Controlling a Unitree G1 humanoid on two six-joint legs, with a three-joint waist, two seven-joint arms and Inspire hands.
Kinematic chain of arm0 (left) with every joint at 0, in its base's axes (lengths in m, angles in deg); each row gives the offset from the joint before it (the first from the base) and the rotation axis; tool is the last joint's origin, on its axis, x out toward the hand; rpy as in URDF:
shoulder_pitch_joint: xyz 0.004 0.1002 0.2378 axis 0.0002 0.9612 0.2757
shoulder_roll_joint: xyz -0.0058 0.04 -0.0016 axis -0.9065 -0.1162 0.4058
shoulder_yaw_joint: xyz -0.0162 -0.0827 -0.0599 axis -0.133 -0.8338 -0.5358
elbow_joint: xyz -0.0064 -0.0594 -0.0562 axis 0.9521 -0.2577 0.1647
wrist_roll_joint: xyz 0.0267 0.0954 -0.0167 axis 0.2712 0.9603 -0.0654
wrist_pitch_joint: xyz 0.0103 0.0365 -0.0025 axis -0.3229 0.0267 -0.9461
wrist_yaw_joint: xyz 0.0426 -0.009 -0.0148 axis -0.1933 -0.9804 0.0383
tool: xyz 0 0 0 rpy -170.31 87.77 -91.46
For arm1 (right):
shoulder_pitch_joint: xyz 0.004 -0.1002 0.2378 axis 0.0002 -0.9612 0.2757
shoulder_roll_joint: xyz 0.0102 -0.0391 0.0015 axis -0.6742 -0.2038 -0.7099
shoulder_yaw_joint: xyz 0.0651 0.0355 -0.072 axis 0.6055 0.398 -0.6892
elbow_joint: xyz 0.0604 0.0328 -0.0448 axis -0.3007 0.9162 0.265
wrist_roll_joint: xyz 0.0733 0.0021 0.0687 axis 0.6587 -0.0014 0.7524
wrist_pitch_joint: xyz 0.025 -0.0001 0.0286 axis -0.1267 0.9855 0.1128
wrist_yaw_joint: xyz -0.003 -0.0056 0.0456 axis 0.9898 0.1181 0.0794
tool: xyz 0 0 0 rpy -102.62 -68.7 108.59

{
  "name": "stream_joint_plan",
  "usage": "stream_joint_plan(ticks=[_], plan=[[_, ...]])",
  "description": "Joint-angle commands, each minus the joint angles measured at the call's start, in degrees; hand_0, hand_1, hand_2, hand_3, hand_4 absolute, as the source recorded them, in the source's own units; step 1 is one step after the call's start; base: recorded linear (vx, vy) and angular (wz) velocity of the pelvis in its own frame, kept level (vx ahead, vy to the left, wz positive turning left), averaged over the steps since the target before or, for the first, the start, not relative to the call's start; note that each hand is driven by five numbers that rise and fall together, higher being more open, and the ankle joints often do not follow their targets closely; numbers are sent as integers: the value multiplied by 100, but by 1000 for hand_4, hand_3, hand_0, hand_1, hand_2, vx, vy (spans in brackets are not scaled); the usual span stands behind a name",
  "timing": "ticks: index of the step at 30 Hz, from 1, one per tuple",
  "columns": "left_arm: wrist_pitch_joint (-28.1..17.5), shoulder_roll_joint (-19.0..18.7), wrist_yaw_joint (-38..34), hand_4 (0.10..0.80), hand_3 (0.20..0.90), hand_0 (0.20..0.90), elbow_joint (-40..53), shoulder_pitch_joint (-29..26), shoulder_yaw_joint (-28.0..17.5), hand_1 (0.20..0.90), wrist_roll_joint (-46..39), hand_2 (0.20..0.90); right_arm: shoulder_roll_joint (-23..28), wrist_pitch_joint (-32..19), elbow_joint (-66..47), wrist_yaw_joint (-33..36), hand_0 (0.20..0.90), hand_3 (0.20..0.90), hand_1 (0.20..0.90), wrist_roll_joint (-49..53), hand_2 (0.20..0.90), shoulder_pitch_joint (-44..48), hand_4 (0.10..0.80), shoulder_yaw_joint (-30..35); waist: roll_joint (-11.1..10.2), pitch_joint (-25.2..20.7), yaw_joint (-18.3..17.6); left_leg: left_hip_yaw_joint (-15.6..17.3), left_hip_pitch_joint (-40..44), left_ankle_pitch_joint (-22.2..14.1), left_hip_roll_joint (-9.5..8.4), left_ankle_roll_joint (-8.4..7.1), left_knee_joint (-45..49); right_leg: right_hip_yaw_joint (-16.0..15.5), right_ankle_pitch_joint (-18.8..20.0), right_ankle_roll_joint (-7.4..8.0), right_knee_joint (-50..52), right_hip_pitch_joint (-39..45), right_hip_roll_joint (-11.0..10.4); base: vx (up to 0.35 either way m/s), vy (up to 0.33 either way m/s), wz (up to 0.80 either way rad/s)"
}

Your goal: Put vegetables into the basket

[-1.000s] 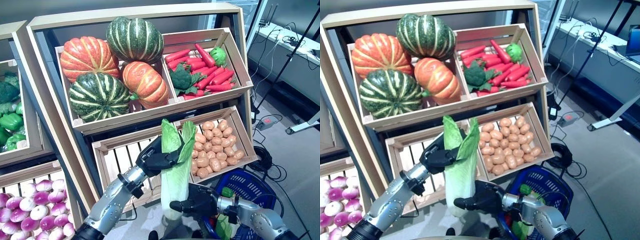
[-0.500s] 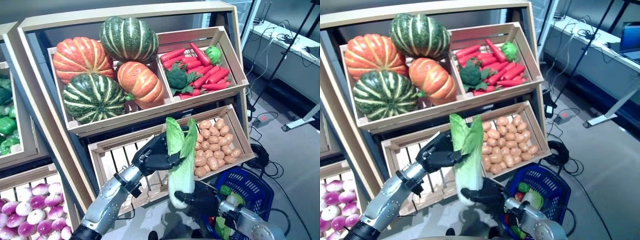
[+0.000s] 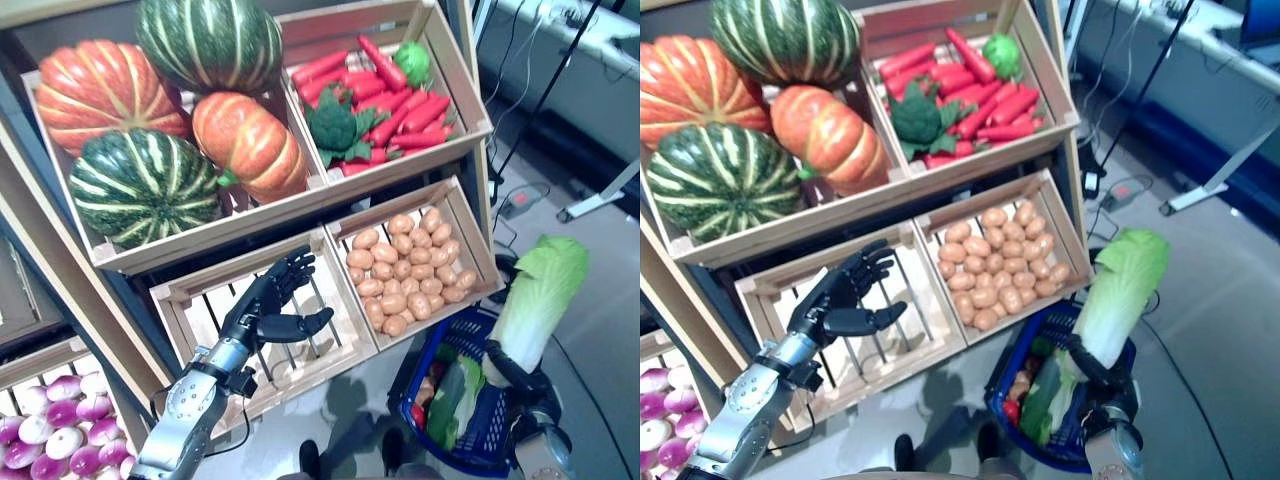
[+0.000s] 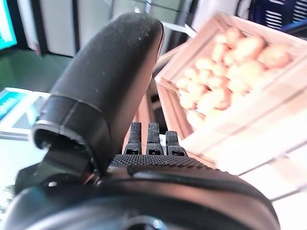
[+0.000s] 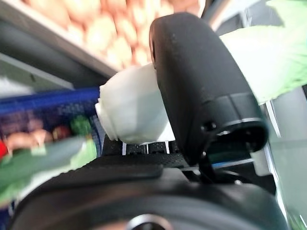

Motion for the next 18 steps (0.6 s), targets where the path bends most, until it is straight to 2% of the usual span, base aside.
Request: stream_joint_plan(ticks=[1, 4, 8, 13, 18], plan=[[-823, -207, -495, 800, 900, 900, 198, -815, -232, 900, 237, 900, -69, -1208, -329, 853, 300, 300, 300, 10, 300, 888, 400, 293, -144, 401, -15, -272, -285, -95, 217, -186, 105, -121, -60, 37, 253, -81, -120, -179, -39, 0], [-924, -182, -874, 800, 900, 900, 101, -994, -219, 900, 321, 900, -99, -1488, -21, 1283, 300, 300, 300, 219, 300, 1069, 400, 347, -87, 693, 23, -321, -495, -4, 233, -221, 111, -149, -76, -14, 335, -236, -75, -160, -51, 3], [-1175, -190, -1432, 800, 900, 900, 22, -1240, -177, 900, 616, 900, -80, -1647, 465, 1439, 300, 300, 300, 681, 300, 1310, 400, 369, -49, 1036, 92, -357, -774, 21, 220, -256, 245, -230, -113, -74, 468, -438, -35, -129, -56, 3], [-1547, -105, -1688, 800, 900, 900, -85, -1596, -9, 900, 639, 900, 36, -1536, 1063, 1196, 300, 300, 300, 1384, 300, 1752, 400, 274, 2, 1594, 184, -543, -1555, 3, 160, -340, 1002, -332, -211, -218, 1010, -972, -3, -144, -66, 14], [-1911, 4, -1718, 800, 900, 900, -34, -1965, 193, 900, 505, 900, 181, -1185, 1683, 727, 300, 300, 300, 1892, 300, 2359, 400, 72, 53, 2053, 296, -602, -2182, -31, 67, -334, 1444, -387, -245, -250, 1403, -1504, -39, -108, -40, 9]])
